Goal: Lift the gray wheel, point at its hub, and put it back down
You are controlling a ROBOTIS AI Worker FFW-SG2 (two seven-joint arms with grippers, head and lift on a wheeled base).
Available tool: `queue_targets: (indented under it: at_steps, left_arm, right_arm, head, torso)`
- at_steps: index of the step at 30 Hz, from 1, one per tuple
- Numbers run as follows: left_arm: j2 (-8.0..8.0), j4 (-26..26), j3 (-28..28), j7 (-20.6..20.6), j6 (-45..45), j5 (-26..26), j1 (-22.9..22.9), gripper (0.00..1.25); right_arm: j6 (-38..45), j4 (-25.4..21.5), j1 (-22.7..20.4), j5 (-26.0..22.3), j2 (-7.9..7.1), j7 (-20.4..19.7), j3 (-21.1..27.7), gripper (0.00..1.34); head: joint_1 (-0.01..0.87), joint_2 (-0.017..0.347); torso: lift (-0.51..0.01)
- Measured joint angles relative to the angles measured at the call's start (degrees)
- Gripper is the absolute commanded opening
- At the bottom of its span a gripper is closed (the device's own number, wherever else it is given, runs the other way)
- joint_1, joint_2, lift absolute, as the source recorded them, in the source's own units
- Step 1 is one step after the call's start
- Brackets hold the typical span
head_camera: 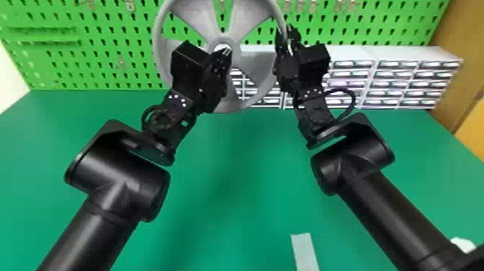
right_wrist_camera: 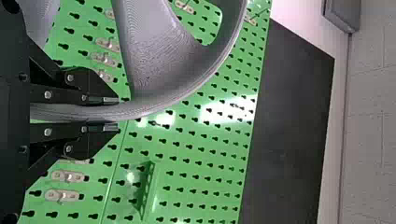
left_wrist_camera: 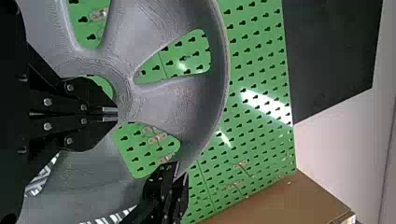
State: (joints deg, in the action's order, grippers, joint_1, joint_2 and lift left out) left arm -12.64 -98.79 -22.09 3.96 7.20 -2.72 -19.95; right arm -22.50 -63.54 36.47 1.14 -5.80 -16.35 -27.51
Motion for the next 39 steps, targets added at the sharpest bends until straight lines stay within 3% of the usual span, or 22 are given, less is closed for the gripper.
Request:
queue_targets:
  at_steps: [39]
  left_arm:
    - [0.07, 0.1, 0.06, 0.84, 0.0, 0.06, 0.54, 0.03]
  right_arm:
    - [0.0, 0.0, -0.26, -0.04, -0.16, 0.0, -0.26, 0.02]
  head:
    - [0.692, 0.048]
  torso:
    - [-0.088]
